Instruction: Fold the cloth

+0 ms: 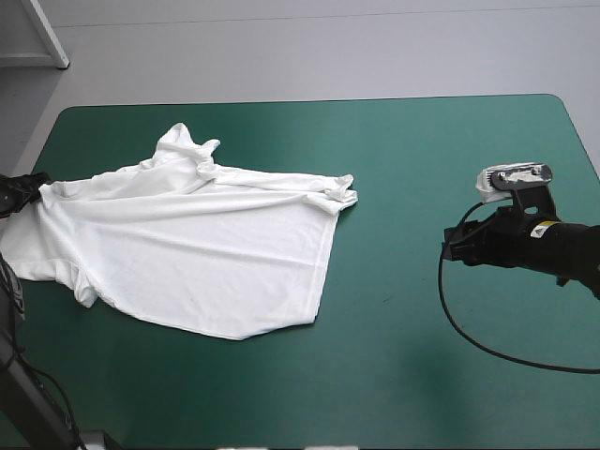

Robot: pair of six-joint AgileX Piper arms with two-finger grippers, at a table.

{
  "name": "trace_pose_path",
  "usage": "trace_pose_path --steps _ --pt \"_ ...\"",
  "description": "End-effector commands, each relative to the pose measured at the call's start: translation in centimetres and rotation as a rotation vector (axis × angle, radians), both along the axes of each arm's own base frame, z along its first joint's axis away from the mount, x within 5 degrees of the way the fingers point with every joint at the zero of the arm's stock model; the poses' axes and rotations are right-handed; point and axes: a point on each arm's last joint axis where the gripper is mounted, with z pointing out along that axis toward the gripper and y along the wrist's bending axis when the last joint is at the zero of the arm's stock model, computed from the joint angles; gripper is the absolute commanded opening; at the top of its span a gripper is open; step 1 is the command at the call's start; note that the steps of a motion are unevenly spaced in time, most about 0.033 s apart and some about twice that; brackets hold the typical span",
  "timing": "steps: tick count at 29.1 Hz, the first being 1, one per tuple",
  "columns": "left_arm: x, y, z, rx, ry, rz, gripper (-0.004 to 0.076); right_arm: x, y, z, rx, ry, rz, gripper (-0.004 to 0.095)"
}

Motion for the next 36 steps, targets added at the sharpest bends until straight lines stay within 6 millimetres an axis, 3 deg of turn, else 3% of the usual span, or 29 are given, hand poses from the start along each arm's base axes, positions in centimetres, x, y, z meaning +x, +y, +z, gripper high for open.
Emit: trace_pose_path --steps 1,4,8,12,14,17,21,24,30,36 --pt "-0.8 -0.5 6.3 0.035 -0.108 0.004 0.0627 -0.2 -0.1 1.1 -0.002 -0.052 0.007 0.0522" --pt "-2.1 -1.4 8.6 0.023 -0.045 -0.034 0.0585 -0.2 0.0 1.2 0.019 -0.053 0.004 0.0522" --pt "-4.6 -3.7 13.0 -0.004 -0.061 -0.073 0.0559 -0.5 0.4 1.0 0.065 -0.024 0.019 0.0522" --pt "-7.0 -9.1 18.2 -0.017 -0.184 -0.197 0.0558 -0.9 0.4 1.1 0.072 -0.02 0.014 0.0522" --pt "-8.2 -12.5 19.8 -0.029 -0.198 -0.279 0.0558 -1.0 0.4 1.2 0.092 -0.019 -0.004 0.0522" --pt "-10.2 -19.2 21.1 -0.046 -0.195 -0.477 0.0558 -1.0 0.6 1.4 0.129 -0.015 -0.006 0.0522" --pt "-13.3 -27.1 20.8 -0.06 -0.186 -0.715 0.0558 -1.0 0.7 1.4 0.139 -0.013 -0.004 0.0522" --pt "-15.9 -31.4 19.7 -0.094 -0.158 -0.863 0.0558 -1.0 0.6 1.4 0.132 -0.012 -0.004 0.0522" --pt "-20.2 -36.2 15.5 -0.148 -0.024 -1.031 0.0558 -1.1 0.5 1.2 0.115 0.008 -0.005 0.0522" --pt "-22.9 -40.4 10.2 -0.062 0.074 -1.205 0.0557 -1.2 0.5 1.1 0.114 0.022 -0.005 0.0522"
